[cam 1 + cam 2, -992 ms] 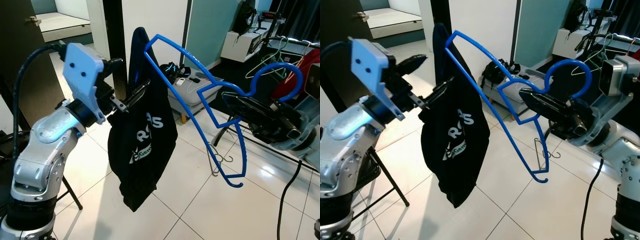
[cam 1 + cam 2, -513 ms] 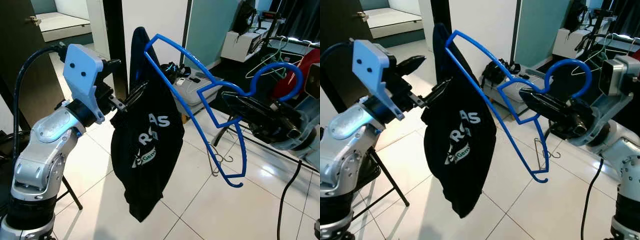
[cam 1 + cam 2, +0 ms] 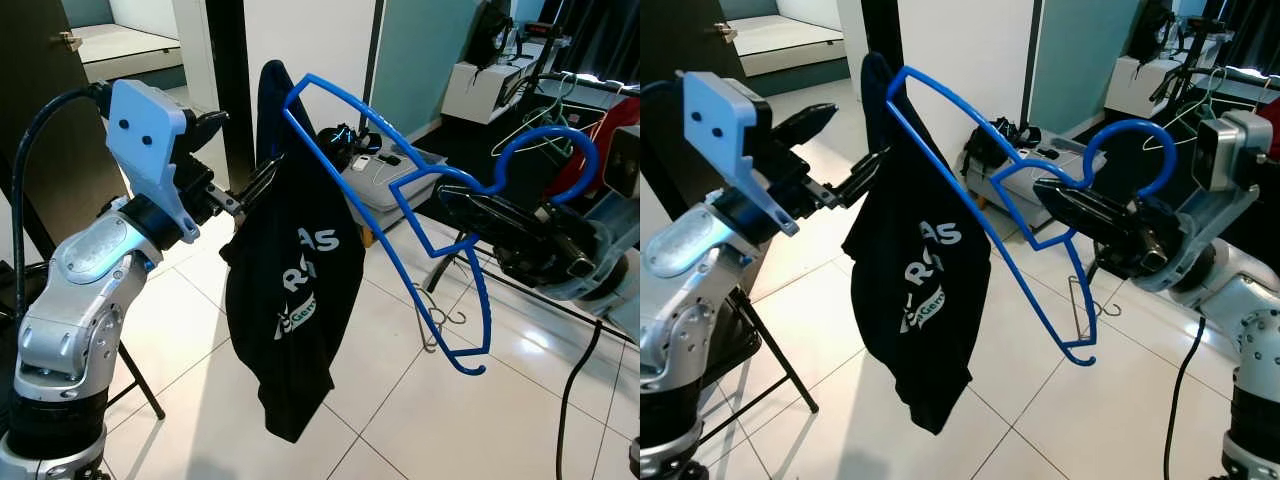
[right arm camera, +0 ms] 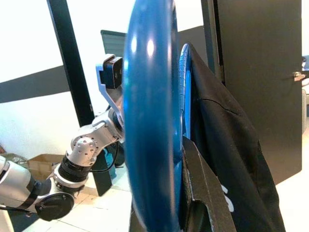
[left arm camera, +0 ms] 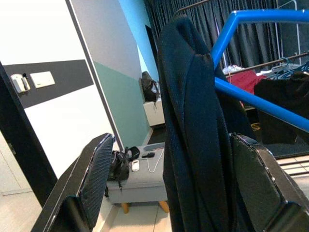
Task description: Hang hanger
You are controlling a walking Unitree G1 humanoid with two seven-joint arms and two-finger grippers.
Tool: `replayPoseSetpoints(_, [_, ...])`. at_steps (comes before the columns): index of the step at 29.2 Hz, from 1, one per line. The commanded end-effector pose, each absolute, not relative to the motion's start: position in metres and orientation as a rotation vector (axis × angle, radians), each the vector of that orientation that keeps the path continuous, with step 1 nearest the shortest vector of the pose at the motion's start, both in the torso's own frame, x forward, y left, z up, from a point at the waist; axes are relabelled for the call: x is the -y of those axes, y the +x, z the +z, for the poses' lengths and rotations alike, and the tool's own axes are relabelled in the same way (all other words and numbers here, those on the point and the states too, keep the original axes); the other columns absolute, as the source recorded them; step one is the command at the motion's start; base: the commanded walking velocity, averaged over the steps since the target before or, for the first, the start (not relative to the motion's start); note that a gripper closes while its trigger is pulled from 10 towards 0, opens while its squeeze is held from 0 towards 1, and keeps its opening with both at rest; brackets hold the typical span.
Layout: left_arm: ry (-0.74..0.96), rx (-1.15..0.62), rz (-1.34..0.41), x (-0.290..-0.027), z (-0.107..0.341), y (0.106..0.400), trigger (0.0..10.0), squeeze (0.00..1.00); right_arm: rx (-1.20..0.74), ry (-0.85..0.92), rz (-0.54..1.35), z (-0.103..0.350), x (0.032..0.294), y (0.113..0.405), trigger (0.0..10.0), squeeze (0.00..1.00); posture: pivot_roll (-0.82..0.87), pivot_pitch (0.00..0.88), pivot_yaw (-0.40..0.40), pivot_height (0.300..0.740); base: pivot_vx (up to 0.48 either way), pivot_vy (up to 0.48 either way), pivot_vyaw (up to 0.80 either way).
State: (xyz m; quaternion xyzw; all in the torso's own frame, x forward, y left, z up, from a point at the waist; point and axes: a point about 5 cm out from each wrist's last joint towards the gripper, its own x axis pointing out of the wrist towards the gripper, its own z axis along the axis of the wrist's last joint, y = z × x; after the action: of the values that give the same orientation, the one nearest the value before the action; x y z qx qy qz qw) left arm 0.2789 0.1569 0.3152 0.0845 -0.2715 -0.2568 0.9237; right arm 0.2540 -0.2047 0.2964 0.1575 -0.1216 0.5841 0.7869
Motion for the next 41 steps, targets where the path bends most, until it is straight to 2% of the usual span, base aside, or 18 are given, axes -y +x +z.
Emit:
replayPoseSetpoints(1, [0.171, 0.578, -0.52, -0.159, 0.32, 0.277, 10.0, 0.0, 0.304, 0.312, 1.259, 0.304, 0.206, 0.253, 10.0, 0.0, -0.01, 0.0, -0.04, 0.74, 0.0, 0.0, 0.0])
replayPoseSetpoints(21, [0.111, 0.598, -0.541, -0.167, 0.324, 0.274, 10.0, 0.0, 0.308, 0.306, 1.256, 0.307, 0.204, 0.253, 10.0, 0.0, -0.02, 0.0, -0.038, 0.74, 0.0, 0.0, 0.0])
replayPoseSetpoints(38, [0.092, 0.562, -0.577, -0.157, 0.313, 0.276, 10.0, 0.0, 0.312, 0.304, 1.262, 0.308, 0.204, 0.253, 10.0, 0.0, -0.02, 0.0, -0.038, 0.74, 0.0, 0.0, 0.0])
replayPoseSetpoints(39, [0.088, 0.56, -0.579, -0.156, 0.312, 0.276, 5.6, 0.0, 0.313, 0.304, 1.263, 0.308, 0.204, 0.253, 10.0, 0.0, -0.02, 0.0, -0.036, 0.74, 0.0, 0.0, 0.0])
replayPoseSetpoints(40, [0.088, 0.56, -0.579, -0.156, 0.312, 0.276, 5.6, 0.0, 0.313, 0.304, 1.263, 0.308, 0.204, 0.253, 10.0, 0.0, -0.02, 0.0, -0.036, 0.74, 0.0, 0.0, 0.0])
replayPoseSetpoints(41, [0.082, 0.556, -0.58, -0.155, 0.311, 0.277, 0.0, 0.0, 0.314, 0.303, 1.264, 0.309, 0.204, 0.253, 10.0, 0.0, -0.02, 0.0, -0.036, 0.74, 0.0, 0.0, 0.0])
